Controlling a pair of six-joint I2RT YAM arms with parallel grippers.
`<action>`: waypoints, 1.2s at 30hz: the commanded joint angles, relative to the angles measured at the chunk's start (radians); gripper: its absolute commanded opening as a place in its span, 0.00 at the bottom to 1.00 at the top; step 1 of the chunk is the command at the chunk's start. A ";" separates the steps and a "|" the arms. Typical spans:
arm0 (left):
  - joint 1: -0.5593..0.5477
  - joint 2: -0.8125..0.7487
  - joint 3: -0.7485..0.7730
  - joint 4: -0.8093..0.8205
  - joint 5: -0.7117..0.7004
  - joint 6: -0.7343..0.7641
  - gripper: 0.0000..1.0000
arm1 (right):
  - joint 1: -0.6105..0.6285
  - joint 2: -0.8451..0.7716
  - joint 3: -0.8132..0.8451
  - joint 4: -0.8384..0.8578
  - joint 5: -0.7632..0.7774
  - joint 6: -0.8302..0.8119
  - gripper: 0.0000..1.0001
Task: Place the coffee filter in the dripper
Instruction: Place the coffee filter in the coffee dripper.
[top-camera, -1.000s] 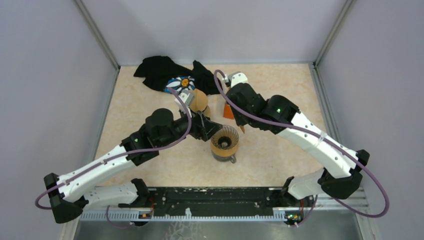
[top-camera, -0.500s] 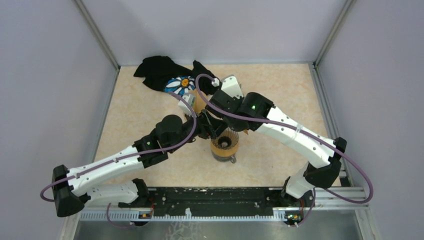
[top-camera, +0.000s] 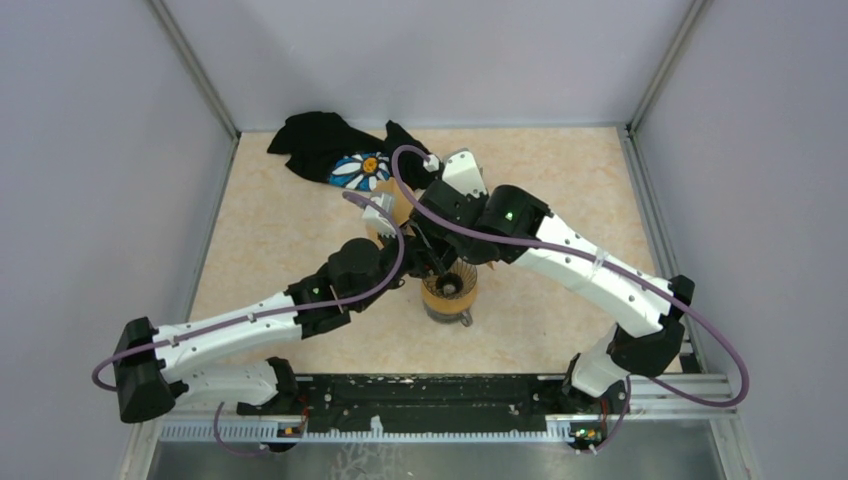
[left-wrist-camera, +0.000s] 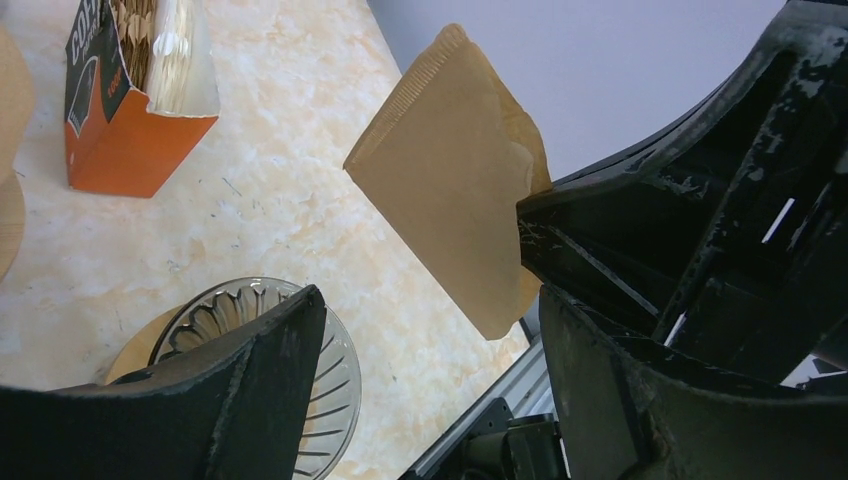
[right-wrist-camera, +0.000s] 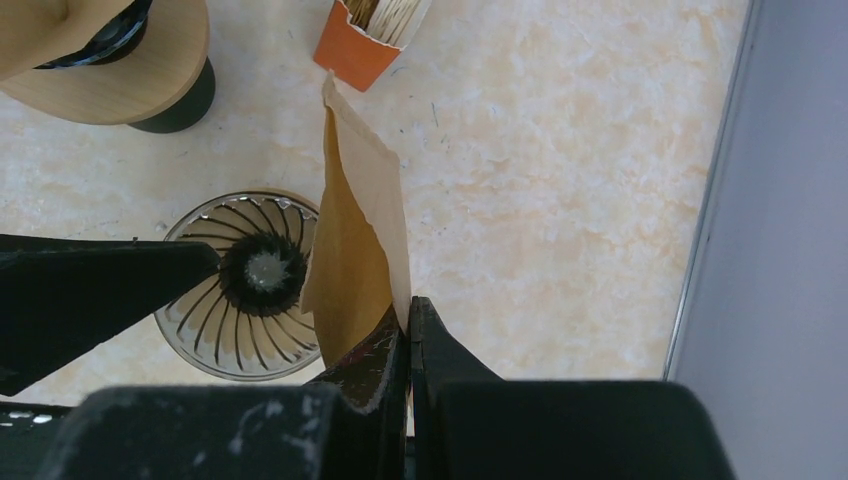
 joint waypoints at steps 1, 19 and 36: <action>-0.018 0.014 -0.017 0.072 -0.081 -0.034 0.83 | 0.014 0.008 0.042 0.022 0.011 0.005 0.00; -0.065 0.132 0.090 -0.094 -0.268 -0.018 0.72 | 0.023 0.021 0.038 0.028 -0.024 0.007 0.00; -0.081 0.133 0.189 -0.330 -0.301 0.062 0.14 | 0.022 0.034 0.015 0.038 -0.082 -0.016 0.00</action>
